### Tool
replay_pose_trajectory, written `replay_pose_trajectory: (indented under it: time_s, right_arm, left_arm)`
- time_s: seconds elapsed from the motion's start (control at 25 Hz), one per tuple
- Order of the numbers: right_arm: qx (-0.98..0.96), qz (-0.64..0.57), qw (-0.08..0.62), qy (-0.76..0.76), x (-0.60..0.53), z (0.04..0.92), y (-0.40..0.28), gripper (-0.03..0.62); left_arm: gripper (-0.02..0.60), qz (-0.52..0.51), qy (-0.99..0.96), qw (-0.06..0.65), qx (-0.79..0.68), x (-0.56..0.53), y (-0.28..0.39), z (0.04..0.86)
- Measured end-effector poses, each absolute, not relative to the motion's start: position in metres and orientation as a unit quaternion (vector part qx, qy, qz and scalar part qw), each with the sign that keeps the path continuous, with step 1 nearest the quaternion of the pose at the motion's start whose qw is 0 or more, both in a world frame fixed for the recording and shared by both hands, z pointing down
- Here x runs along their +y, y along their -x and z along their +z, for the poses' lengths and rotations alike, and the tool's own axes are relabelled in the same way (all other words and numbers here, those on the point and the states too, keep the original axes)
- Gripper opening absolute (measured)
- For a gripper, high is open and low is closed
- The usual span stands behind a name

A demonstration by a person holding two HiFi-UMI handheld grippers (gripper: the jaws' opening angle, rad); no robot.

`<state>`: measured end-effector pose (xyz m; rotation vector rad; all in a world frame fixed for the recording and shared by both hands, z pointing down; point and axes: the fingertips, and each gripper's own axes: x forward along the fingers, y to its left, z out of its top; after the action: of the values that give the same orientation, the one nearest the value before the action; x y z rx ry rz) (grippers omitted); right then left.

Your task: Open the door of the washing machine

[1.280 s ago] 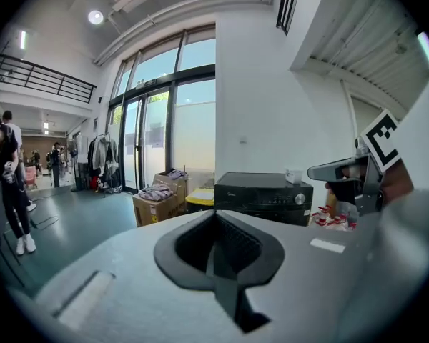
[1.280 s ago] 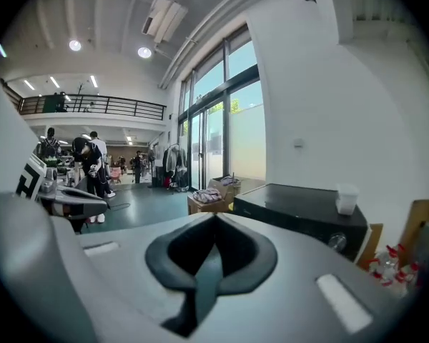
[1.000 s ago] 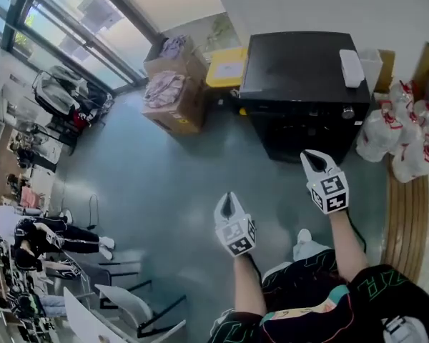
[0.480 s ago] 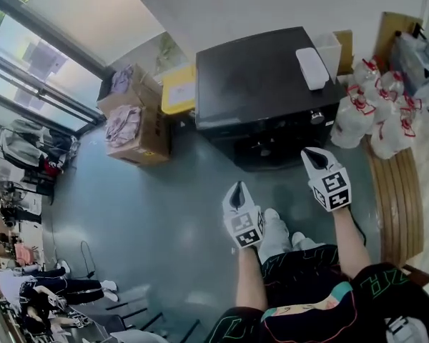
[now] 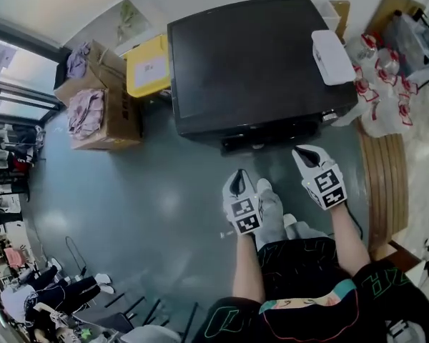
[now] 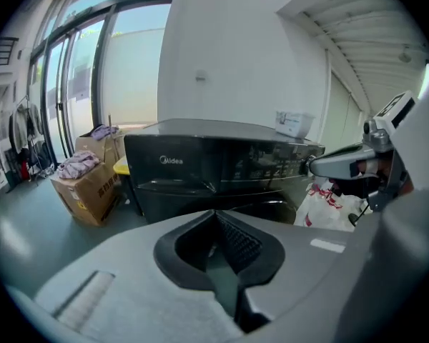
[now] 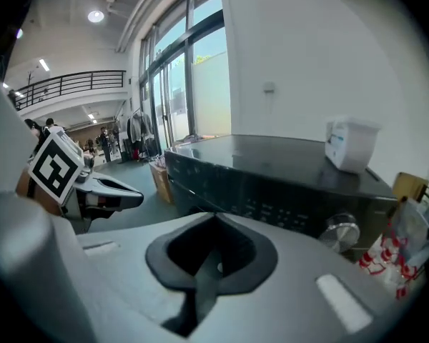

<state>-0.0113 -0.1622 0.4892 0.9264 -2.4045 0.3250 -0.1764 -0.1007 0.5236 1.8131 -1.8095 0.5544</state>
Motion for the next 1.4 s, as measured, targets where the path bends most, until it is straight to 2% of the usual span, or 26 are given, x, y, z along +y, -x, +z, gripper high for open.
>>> replay_pose_trajectory:
  time_s: [0.24,0.6,0.64,0.72,0.92,1.0,1.08,1.4]
  right_arm:
    - [-0.878,0.12,0.339,-0.315,-0.175,0.54,0.042,0.003]
    - [-0.867,0.083,0.403,-0.281,-0.19,0.569,0.073,0.003]
    - [-0.868,0.076,0.41,-0.271,-0.189,0.571,0.076,0.022]
    - [-0.866,0.062,0.428,-0.252,-0.189,0.573,0.08,0.099]
    - [-0.853,0.008,0.473,-0.223,-0.186,0.578,0.087,0.111]
    - [-0.845,-0.011,0.49,-0.213,-0.185,0.581,0.087,0.147]
    - [-0.838,-0.03,0.508,-0.199,-0.184,0.585,0.087,0.149]
    - [-0.812,-0.073,0.555,-0.166,-0.184,0.605,0.1,0.169]
  left_arm:
    - [0.012,0.238,-0.663,0.297,-0.645,-0.116,0.2,0.585]
    - [0.014,0.294,-0.674,0.31,-0.602,-0.145,0.221,0.633]
    - [0.015,0.301,-0.673,0.309,-0.601,-0.146,0.225,0.637]
    - [0.015,0.319,-0.671,0.303,-0.597,-0.149,0.233,0.643]
    - [0.106,0.355,-0.69,0.283,-0.564,-0.154,0.242,0.658]
    - [0.141,0.376,-0.701,0.268,-0.543,-0.157,0.24,0.666]
    - [0.163,0.39,-0.713,0.258,-0.522,-0.159,0.236,0.674]
    - [0.199,0.409,-0.741,0.257,-0.466,-0.169,0.231,0.696]
